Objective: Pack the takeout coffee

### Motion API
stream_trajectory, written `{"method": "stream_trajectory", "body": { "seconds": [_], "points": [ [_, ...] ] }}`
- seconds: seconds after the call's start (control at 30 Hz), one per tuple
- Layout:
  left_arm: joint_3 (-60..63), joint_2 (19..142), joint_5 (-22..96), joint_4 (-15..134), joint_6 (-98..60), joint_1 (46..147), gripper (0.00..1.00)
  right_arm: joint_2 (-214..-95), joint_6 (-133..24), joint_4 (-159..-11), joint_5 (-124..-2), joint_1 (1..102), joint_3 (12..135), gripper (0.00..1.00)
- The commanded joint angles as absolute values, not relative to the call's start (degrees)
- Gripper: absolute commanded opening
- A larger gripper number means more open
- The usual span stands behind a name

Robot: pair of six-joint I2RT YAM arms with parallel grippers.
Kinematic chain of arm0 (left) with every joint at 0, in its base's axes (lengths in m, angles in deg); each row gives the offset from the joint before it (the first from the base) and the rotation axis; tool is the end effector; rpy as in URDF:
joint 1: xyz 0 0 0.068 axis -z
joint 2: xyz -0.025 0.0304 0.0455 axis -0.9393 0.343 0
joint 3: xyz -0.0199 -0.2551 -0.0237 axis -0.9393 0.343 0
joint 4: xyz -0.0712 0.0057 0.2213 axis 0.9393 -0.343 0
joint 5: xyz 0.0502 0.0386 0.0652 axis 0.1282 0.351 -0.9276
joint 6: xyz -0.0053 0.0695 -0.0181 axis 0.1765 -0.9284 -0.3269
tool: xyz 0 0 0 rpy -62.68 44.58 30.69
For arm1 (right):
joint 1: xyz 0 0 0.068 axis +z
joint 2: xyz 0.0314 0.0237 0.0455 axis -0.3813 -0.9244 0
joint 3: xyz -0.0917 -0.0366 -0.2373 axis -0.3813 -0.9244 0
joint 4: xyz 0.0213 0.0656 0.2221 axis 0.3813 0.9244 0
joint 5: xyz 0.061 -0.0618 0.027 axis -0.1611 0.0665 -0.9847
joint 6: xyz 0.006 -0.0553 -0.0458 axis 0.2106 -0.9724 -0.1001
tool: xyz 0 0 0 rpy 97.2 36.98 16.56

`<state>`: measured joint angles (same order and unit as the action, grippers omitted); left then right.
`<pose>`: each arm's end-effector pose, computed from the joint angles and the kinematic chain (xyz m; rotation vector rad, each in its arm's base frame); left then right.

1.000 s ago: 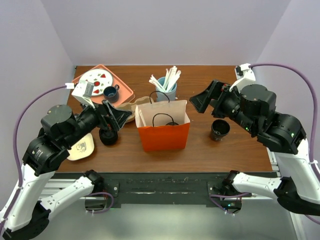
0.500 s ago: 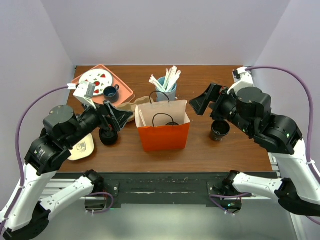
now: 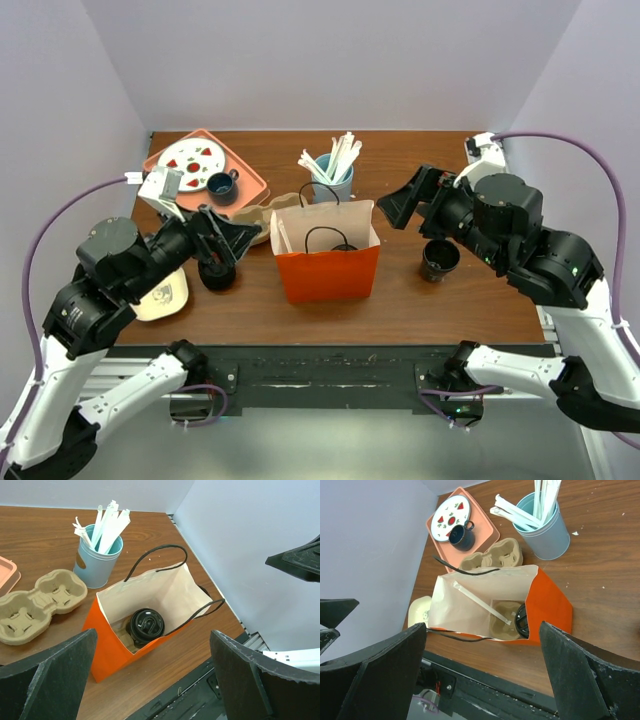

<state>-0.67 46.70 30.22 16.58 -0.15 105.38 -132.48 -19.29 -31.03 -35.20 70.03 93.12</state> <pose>0.0906 -0.0661 0.4265 0.0885 1.7795 -0.8705 0.1181 0.0994 0.4601 0.1433 1.9354 0.7388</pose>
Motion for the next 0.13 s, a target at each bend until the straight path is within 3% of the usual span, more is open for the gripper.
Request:
{"method": "stream_trajectory", "body": {
  "seconds": [0.0, 0.1],
  "points": [
    [-0.41, 46.36, 29.75, 19.17, 0.55, 105.62, 1.00, -131.67, -19.56, -33.79, -35.88, 70.14, 93.15, 0.99],
    [-0.50, 46.36, 29.75, 19.17, 0.46, 105.62, 1.00, -131.23, -19.12, -33.87, -35.44, 70.05, 92.80, 0.99]
  ]
}}
